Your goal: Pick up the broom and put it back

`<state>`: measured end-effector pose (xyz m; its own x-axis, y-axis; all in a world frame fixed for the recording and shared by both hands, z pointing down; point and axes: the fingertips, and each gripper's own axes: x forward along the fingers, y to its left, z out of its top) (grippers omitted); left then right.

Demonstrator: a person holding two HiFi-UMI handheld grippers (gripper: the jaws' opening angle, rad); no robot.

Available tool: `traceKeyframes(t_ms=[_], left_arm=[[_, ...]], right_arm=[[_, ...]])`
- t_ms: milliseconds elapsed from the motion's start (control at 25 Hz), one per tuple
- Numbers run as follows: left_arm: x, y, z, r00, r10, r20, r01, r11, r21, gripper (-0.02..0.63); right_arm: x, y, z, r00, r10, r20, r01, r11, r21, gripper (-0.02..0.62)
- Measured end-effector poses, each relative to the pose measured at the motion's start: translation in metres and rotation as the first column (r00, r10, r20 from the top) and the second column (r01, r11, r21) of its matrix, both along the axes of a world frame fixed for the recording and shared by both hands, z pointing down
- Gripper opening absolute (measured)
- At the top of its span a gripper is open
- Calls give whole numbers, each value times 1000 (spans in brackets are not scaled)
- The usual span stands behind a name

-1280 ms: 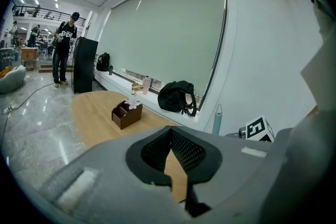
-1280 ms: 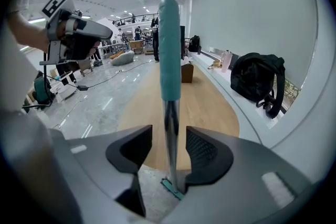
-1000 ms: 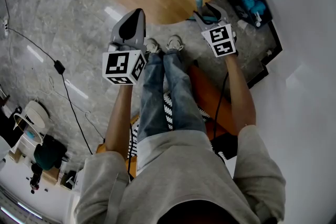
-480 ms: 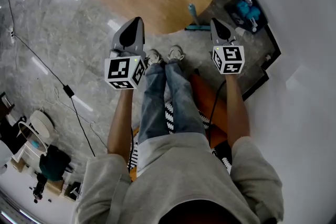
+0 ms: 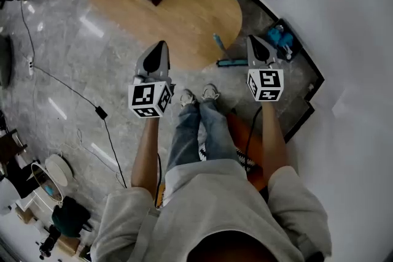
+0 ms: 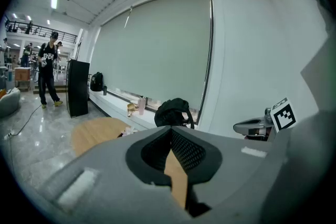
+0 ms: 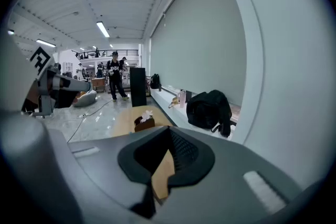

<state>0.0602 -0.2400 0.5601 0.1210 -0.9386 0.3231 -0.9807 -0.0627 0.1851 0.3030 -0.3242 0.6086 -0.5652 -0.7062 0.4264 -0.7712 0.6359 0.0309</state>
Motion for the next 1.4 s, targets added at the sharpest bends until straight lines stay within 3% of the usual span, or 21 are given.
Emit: traceKeyframes(t_ms=[320,720,1400], left_arm=[[-14,-7,-80,999,-8,37,6,998,64,2],[-9,1,-150,996,22,84,-33,991,131,2],[11,5,-183,994,41,98,-59,979,194,2]], right_arm=[[0,-8,-100,999,26,44,-30,996,84,0],[5,11,-182,998,42,50,-50,983,175,0],[45,26,-210,988,123,89,-139,969,205,0]])
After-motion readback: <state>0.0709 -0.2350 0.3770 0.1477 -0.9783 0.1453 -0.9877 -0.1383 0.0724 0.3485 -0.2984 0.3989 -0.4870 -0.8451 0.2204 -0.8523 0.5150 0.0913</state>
